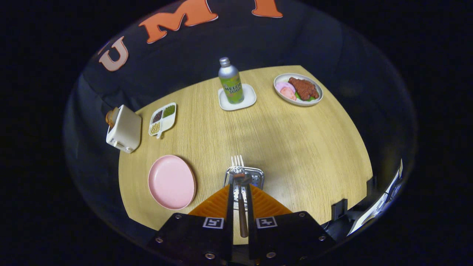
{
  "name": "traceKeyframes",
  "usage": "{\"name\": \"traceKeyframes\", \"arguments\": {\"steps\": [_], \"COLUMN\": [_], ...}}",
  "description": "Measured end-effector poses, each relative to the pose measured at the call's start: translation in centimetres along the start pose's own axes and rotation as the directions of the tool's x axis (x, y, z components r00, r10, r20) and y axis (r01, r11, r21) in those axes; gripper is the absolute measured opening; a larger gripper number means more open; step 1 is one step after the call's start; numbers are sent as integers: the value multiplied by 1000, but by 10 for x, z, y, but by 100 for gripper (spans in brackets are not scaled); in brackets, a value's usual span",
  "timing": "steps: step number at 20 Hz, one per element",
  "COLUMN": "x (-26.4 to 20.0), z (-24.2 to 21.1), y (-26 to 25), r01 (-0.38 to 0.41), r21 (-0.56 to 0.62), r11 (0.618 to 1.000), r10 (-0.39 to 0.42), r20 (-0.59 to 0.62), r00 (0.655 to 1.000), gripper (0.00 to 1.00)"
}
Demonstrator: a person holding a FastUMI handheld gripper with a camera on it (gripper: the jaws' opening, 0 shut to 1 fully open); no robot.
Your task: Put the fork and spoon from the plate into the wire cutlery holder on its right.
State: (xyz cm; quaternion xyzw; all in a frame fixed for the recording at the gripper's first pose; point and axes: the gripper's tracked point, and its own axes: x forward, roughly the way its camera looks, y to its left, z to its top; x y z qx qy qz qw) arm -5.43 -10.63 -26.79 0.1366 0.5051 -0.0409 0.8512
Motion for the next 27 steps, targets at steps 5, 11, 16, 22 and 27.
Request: {"name": "traceKeyframes", "arguments": {"steps": [5, 11, 16, 22, 27], "x": [-35, -84, -121, -138, -141], "z": [47, 93, 115, 117, 114], "y": [5, 18, 30, 54, 64], "r01": [-30, -15, 20, 17, 16], "r21": [-4, -66, -116, -155, -177], "r11": [1000, 998, 993, 988, 984], "r10": [30, 49, 66, 106, 126], "r20": [268, 540, 689, 746, 759], "r00": [963, 840, 722, 658, 639], "gripper": [33, 63, 81, 88, 87]}}
